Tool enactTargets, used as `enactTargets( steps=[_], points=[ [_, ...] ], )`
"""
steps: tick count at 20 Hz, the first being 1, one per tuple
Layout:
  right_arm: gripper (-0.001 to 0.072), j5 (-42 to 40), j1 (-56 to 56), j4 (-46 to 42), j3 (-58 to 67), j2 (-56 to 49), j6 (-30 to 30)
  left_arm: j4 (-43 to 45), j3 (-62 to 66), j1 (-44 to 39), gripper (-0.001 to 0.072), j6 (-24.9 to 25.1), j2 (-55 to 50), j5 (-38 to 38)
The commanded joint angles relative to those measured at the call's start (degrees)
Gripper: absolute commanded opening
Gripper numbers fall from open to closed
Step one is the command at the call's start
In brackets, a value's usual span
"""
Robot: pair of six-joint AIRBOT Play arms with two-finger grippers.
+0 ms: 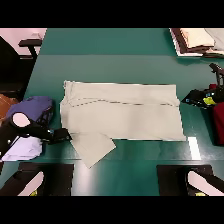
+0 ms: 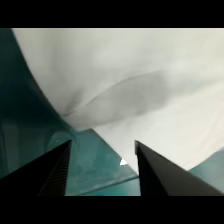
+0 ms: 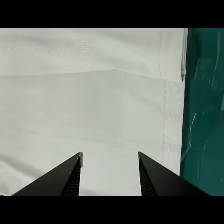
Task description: Fold the shirts.
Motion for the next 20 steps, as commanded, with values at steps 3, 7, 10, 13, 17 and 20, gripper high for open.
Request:
enactTargets(
  steps=[3,7,10,13,17,20],
  points=[
    [0.0411,-0.2,0.0,0.1,-0.4,0.6,0.0,-6.3,-6.0,0.0,0.048,1.0,0.8,6.4],
    [0.0411,1.0,-0.2,2.0,-0.4,0.6,0.0,-11.7,-6.0,0.0,0.0359,3.5,0.8,8.5],
    [0.0411,4.7,-2.8,1.6,-0.4,0.6,0.0,-12.0,-5.8,0.0,0.0025,5.4,0.8,6.9],
    [0.0411,10.3,-7.5,-3.9,-0.4,0.6,0.0,-10.9,-3.1,0.0,0.0024,6.7,0.8,2.3],
    [0.0559,15.8,-15.1,-10.6,-4.9,0.7,0.1,-9.7,1.5,0.0,0.0023,6.7,0.8,-0.5],
    [0.0552,12.7,-19.2,-10.4,-16.5,0.6,0.1,-9.7,3.7,0.0,0.0024,6.7,0.8,-0.9]
  ],
)
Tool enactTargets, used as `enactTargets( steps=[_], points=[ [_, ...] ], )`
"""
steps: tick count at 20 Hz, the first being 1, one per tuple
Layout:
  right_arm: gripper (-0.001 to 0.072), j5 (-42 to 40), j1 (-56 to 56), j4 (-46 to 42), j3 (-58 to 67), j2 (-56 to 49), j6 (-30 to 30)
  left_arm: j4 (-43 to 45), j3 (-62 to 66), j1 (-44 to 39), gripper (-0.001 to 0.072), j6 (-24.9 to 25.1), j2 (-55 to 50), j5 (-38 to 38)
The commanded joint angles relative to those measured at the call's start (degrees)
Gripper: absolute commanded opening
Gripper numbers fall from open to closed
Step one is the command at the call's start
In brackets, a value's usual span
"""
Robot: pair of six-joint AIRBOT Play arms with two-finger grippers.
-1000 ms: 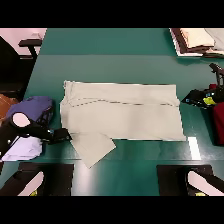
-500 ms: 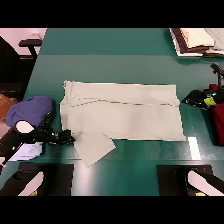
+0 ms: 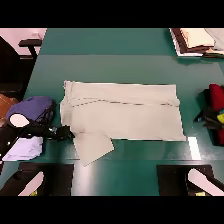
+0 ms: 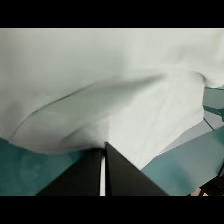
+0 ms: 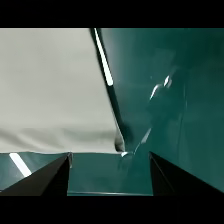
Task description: Fold the shirts.
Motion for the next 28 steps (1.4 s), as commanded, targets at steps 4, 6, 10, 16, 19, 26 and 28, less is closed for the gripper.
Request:
enactTargets(
  steps=[4,6,10,16,19,26,28],
  points=[
    [0.0499,-8.4,-4.0,5.5,-18.2,0.0,0.0,0.4,2.7,0.0,0.0024,0.2,0.1,-1.9],
    [0.0441,-10.8,-4.0,8.8,-20.1,0.0,-0.4,0.5,2.7,0.0,0.0023,0.2,0.1,-2.4],
    [0.0322,-12.8,-3.8,10.2,-20.3,0.0,-0.9,1.4,2.7,0.0,0.0023,0.2,0.1,-2.4],
    [0.0016,-11.9,5.8,8.5,-18.3,0.1,-2.9,4.9,2.7,0.0,0.0022,0.2,0.1,-6.0],
    [0.0016,-7.4,9.5,1.5,-14.7,4.8,-0.3,7.6,2.8,0.0,0.0021,-1.1,5.0,-8.0],
    [0.0015,2.2,9.9,-5.8,-5.4,17.0,1.2,7.6,11.1,0.0,0.0021,-2.9,11.6,-15.3],
    [0.0015,1.3,9.9,-4.8,-1.2,13.6,1.2,7.7,14.4,0.0,0.0022,-2.0,9.6,-10.3]
  ],
)
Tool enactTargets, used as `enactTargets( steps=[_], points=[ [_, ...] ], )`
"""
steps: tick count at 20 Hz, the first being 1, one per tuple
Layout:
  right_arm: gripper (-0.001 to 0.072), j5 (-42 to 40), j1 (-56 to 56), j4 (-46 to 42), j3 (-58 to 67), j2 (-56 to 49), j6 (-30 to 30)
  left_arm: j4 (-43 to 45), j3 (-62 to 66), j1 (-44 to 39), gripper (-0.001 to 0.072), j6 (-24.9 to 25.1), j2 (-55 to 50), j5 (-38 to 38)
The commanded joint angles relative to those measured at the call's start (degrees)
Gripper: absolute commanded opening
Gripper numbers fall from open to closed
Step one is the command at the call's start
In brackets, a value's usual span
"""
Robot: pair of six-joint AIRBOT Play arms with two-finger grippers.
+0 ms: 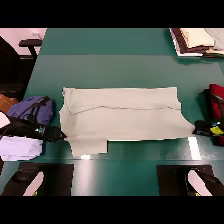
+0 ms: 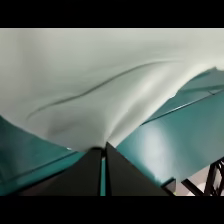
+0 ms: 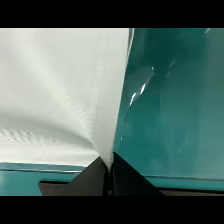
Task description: Fold the shirts.
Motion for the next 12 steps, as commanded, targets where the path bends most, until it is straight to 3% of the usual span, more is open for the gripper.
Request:
enactTargets(
  steps=[1,6,12],
  points=[
    [0.0015,-0.2,0.5,-0.3,6.9,-3.5,0.4,0.2,5.6,0.0,0.0022,2.0,-2.7,6.3],
    [0.0015,-6.8,7.0,0.8,18.5,-20.8,0.4,0.2,16.6,0.0,0.0024,8.9,-20.5,19.1],
    [0.0016,-12.0,8.2,11.1,32.9,-38.6,0.4,-0.1,29.3,0.0,0.0026,13.2,-41.6,24.2]
  ],
)
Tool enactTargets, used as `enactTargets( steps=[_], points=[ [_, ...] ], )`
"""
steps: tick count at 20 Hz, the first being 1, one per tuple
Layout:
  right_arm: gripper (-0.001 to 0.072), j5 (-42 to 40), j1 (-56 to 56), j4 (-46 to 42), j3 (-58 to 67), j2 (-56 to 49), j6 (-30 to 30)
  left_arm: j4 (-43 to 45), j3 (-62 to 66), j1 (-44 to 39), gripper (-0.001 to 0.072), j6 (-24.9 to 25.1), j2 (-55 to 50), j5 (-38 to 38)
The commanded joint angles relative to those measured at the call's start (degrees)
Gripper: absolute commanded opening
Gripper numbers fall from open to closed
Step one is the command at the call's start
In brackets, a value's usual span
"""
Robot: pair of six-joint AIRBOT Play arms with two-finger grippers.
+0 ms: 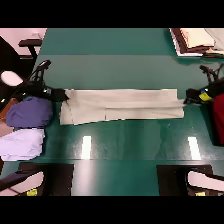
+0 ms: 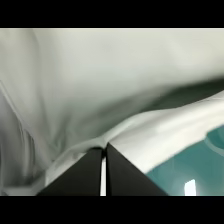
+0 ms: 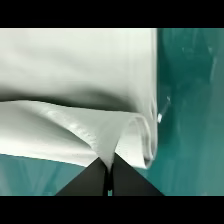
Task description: Fold the shirts.
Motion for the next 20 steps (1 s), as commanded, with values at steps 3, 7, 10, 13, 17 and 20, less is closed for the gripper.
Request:
enactTargets(
  steps=[3,7,10,13,17,20],
  points=[
    [0.0025,-1.7,0.7,4.4,12.0,-12.5,0.0,-0.9,7.2,0.0,0.0029,1.9,-12.1,5.7],
    [0.0389,-0.1,-0.4,4.5,14.8,-14.1,-3.3,-3.1,9.2,0.0,0.0408,-1.1,-11.9,5.4],
    [0.0391,1.8,-5.0,8.4,11.5,-12.1,-6.7,-4.0,11.7,0.0,0.0406,-1.1,-11.6,0.2],
    [0.0597,2.0,-12.2,13.6,4.3,-11.8,-7.9,-8.0,11.7,0.0,0.0026,-0.7,-11.6,-1.8],
    [0.0593,1.6,-16.7,22.9,-2.1,-15.9,-11.9,-10.8,11.7,-3.6,0.0026,-0.8,-11.8,-0.4],
    [0.0551,1.5,-14.2,23.8,-2.2,-19.4,-12.4,-10.7,11.7,-10.1,0.0025,-1.8,-12.5,3.9]
  ],
)
